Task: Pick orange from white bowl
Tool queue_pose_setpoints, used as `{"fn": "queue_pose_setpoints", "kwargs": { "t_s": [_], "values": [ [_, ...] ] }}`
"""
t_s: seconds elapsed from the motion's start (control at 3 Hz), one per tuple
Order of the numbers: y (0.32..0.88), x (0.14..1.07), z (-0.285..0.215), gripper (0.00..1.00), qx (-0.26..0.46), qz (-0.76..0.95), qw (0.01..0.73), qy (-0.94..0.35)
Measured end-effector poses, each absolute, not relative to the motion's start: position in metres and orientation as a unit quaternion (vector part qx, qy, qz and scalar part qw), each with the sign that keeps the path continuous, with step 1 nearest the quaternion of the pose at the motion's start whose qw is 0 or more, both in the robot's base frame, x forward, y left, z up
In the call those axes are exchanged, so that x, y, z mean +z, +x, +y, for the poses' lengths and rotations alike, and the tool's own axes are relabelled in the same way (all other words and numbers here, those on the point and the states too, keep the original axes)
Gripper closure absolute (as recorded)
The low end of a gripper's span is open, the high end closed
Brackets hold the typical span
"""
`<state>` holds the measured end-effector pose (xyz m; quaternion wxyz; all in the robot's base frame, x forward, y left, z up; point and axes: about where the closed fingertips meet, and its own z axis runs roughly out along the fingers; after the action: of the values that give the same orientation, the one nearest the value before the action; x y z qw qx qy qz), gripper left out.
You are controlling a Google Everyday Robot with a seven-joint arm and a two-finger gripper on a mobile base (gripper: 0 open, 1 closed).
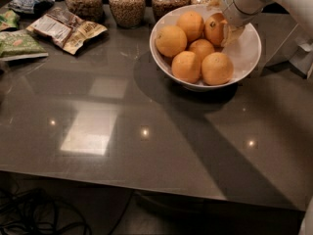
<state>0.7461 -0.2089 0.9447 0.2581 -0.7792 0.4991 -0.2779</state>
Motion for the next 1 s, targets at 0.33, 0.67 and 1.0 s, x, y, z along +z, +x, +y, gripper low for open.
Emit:
{"fn": "queue_pose_setpoints", "kwargs": {
  "t_s": [0.33,0.67,1.0],
  "values": [
    [0.746,0.935,-0.214,0.34,-0.275,0.503,0.254,-0.779],
    [0.745,0.923,-0.216,0.34,-0.270,0.506,0.244,-0.782],
    [0.744,0.919,-0.216,0.53,-0.269,0.504,0.242,-0.784]
  ]
}}
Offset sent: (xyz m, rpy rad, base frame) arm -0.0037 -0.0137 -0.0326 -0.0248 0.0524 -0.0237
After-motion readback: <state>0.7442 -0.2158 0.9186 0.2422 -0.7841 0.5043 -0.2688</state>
